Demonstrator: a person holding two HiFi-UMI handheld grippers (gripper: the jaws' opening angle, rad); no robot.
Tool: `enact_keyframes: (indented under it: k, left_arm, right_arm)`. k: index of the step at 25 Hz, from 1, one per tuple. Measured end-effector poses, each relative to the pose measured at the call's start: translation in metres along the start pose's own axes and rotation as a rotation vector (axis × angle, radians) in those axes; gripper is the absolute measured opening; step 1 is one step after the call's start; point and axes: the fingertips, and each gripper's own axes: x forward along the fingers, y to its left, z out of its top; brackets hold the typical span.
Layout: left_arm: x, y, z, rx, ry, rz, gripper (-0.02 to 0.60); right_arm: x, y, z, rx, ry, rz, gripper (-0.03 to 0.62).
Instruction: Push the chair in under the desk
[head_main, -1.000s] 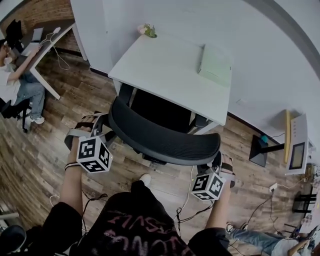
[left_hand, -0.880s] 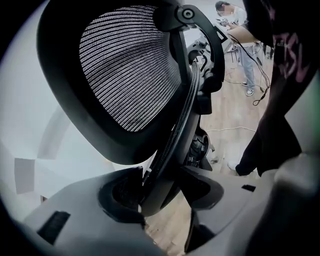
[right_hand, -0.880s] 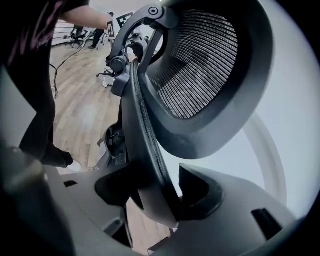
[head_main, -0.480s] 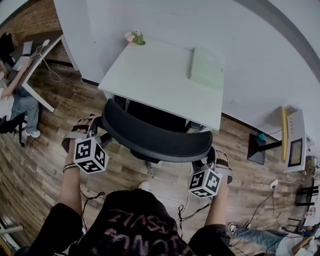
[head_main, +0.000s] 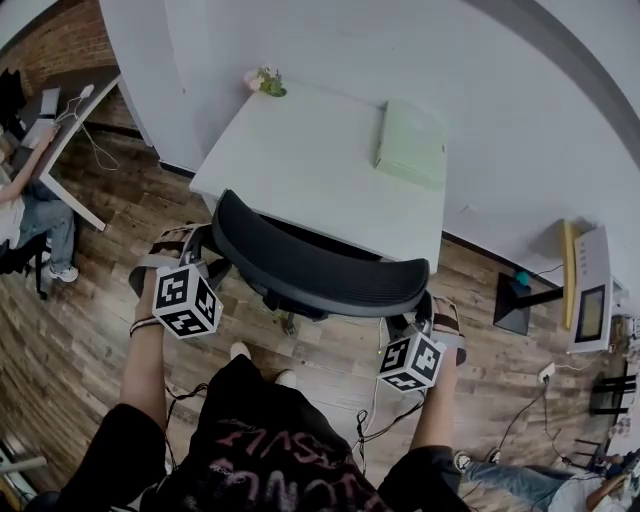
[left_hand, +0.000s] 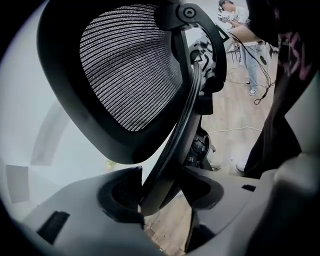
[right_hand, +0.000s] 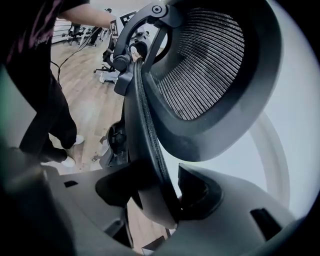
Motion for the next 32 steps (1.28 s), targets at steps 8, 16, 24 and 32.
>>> enact_keyframes:
  k: [8, 16, 24, 32]
  left_arm:
    - [0.021, 0.015, 0.010, 0.019, -0.026, -0.001, 0.245]
    - [0.041, 0.035, 0.022, 0.034, -0.046, -0.001, 0.245]
    - [0.051, 0.043, 0.027, 0.050, -0.057, -0.003, 0.245]
    - [0.060, 0.050, 0.036, 0.057, -0.062, -0.005, 0.245]
  right_arm:
    - [0.017, -0.015, -0.008, 0.018, 0.022, -0.008, 0.264]
    - [0.031, -0.033, -0.014, 0.031, 0.043, -0.027, 0.264]
    - [0.037, -0.039, -0.017, 0.035, 0.045, -0.029, 0.263]
    - [0.045, -0.050, -0.023, 0.039, 0.051, -0.027, 0.263]
